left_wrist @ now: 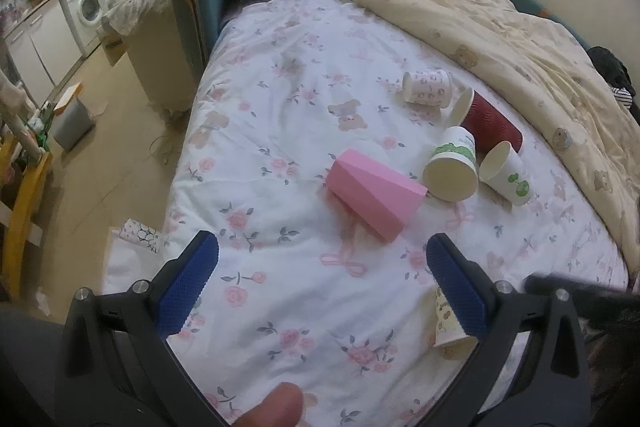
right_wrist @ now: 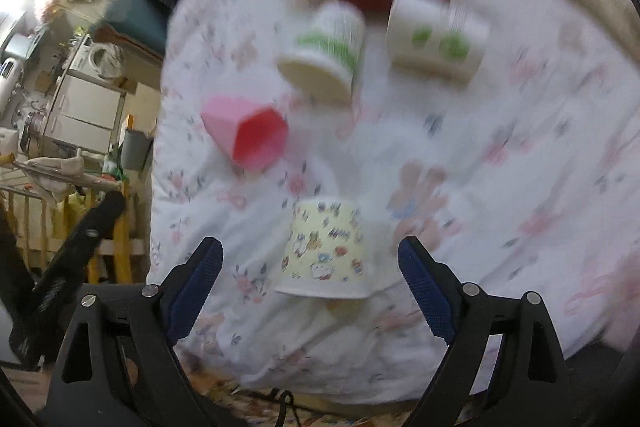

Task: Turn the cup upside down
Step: 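Lift the cartoon-print cup with the right tool, stand it on the bed, open, then withdraw the right tool while the left tool moves toward the standing cup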

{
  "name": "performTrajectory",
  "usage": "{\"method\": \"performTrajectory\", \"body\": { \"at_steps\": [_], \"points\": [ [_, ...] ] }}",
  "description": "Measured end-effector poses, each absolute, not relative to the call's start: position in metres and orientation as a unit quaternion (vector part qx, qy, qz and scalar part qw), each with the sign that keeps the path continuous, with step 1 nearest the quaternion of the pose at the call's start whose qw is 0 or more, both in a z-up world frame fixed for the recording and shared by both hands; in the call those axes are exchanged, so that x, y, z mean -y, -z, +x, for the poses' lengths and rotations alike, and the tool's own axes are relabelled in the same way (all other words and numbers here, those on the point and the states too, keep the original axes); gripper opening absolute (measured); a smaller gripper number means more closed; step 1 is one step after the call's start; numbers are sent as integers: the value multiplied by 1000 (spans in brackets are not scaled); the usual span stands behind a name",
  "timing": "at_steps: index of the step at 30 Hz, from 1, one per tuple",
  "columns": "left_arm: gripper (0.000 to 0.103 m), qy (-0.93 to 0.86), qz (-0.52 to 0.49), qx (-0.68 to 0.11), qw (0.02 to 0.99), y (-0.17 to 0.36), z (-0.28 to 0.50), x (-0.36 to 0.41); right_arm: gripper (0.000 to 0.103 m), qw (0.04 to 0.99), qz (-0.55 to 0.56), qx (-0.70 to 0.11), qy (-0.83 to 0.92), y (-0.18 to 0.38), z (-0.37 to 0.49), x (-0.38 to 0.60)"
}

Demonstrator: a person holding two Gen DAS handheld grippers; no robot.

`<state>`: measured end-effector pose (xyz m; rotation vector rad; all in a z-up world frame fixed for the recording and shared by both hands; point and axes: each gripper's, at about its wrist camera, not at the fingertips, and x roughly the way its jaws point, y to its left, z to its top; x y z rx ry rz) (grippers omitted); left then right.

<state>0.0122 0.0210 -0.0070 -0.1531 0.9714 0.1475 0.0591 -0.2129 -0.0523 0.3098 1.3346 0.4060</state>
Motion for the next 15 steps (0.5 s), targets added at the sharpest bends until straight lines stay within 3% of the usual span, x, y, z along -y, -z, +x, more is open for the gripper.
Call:
{"method": "performTrajectory", "body": {
  "at_steps": [6,15],
  "points": [
    [103,-64,-59,-462,882,7,13,-15,92,822,116,-532,-169,16,50,243],
    [102,-63,-34,-467,881,17,11,-8,92,845,145,-497,-133,15,42,270]
  ]
}}
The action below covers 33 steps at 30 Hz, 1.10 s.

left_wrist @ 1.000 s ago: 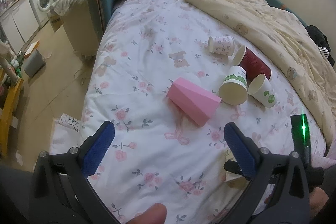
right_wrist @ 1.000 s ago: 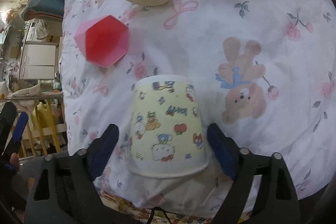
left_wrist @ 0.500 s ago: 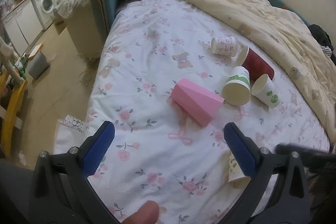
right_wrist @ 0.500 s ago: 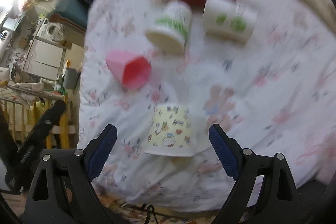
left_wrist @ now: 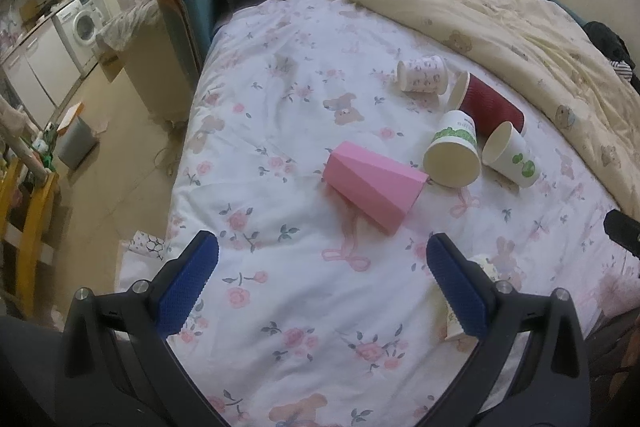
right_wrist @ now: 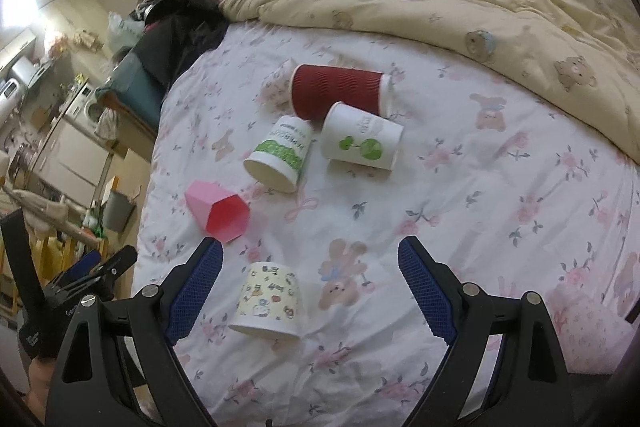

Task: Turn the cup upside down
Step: 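Withdraw the right tool while the left tool moves toward the standing cup, then close the left tool around the cartoon-print cup's body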

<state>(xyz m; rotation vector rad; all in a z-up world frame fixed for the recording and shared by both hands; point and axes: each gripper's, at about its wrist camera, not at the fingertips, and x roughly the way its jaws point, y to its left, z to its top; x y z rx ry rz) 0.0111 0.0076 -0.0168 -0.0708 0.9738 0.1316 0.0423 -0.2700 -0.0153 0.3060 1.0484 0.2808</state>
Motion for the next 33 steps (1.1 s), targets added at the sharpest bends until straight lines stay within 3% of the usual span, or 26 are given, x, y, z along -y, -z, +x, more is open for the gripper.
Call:
{"method": "performTrajectory", "body": {
  "at_steps": [7,26,29,33],
  "points": [
    [102,-40,-13,-478,877,17,11,11,92,853,145,-486,-120,14,36,284],
    [102,19,-58,-640,766,62,55,93,92,879,121,-461,-11,15,43,318],
    [90,23,-79,-680,728,85,60,99,92,878,135,-460,-5,14,45,324],
    [89,18,-89,-698,710,99,68,107,92,874,140,-465,-7,16,47,325]
  ]
}}
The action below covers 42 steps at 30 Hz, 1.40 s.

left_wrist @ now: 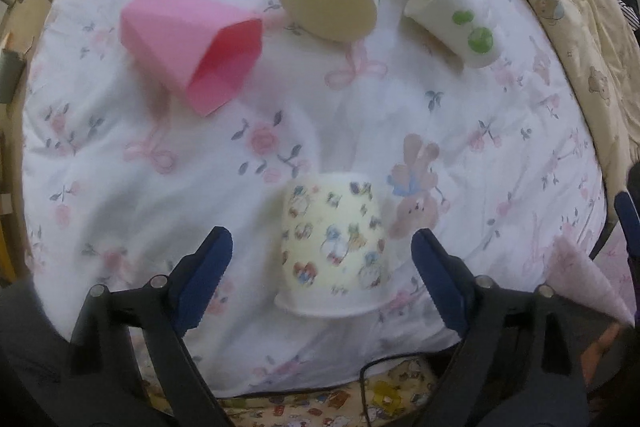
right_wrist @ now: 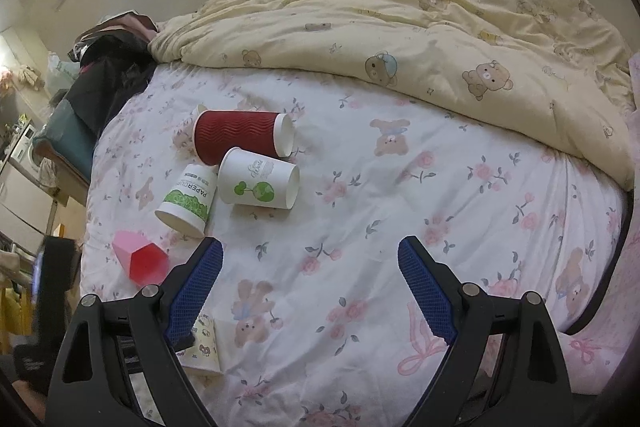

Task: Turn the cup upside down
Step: 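Close the left tool around the cartoon-print cup's body, then lift the cartoon-print cup off the bed with the left tool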

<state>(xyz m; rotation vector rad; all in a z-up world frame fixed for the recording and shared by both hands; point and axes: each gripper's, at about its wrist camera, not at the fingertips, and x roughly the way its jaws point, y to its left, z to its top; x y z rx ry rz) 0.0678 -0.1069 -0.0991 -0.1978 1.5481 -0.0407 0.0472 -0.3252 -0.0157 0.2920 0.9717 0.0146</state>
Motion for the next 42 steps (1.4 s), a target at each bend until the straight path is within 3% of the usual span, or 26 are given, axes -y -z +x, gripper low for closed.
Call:
{"method": "performTrajectory", "body": {
  "at_steps": [3,6,11,13,16,33,42],
  "points": [
    [88,14,-85,-703,706,103,73,111,92,872,158,-463,-12,16,47,328],
    [80,9,-83,-716,693,111,77,113,92,869,168,-466,-15,17,48,329],
    [79,7,-81,-728,681,122,79,117,92,869,175,-463,-20,15,48,329],
    [60,9,-76,-731,678,128,81,120,92,867,176,-465,-23,15,49,328],
    [55,14,-85,-735,672,132,82,119,92,865,180,-468,-28,15,50,326],
    [53,55,-87,-623,776,47,62,71,92,867,132,-476,-62,19,50,295],
    [53,63,-93,-575,811,35,48,39,92,870,114,-473,-83,20,47,278]
  ]
}}
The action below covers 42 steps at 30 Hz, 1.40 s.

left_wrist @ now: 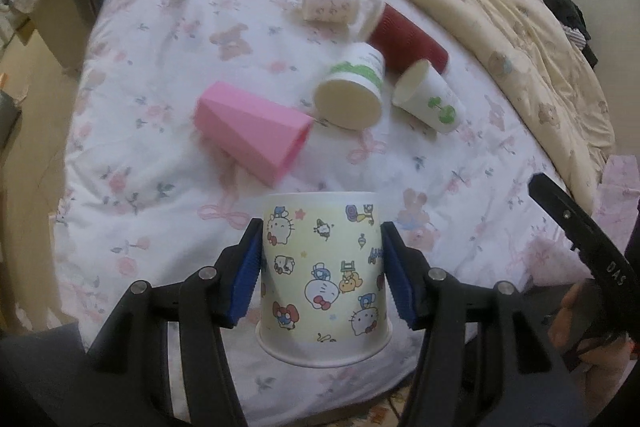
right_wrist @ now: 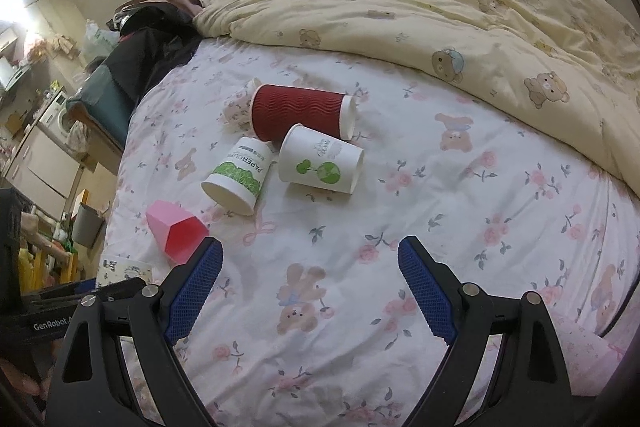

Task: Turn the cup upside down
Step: 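Lift the cartoon-print cup off the bed with the left tool, then rotate the held cup with the left tool so its base faces up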

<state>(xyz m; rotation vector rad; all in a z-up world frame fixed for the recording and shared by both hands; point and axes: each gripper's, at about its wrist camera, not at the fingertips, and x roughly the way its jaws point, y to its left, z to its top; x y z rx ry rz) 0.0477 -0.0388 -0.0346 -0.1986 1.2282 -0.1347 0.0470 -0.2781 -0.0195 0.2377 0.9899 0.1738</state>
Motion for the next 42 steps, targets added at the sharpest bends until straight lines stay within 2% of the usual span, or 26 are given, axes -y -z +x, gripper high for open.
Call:
{"method": "performTrajectory", "body": {
  "at_steps": [10,17,23,30,42],
  "points": [
    [53,62,-141,-560,814,40,49,23,92,855,126,-490,-115,27,46,265],
    [53,86,-174,-556,808,41,49,24,92,798,135,-543,-222,42,46,233],
    [53,96,-163,-551,813,38,46,34,92,769,156,-552,-282,47,37,210],
    [53,95,-172,-552,811,42,46,34,92,736,222,-572,-287,63,40,209],
    [53,108,-178,-554,806,45,44,38,92,739,188,-589,-268,74,31,199]
  ]
}}
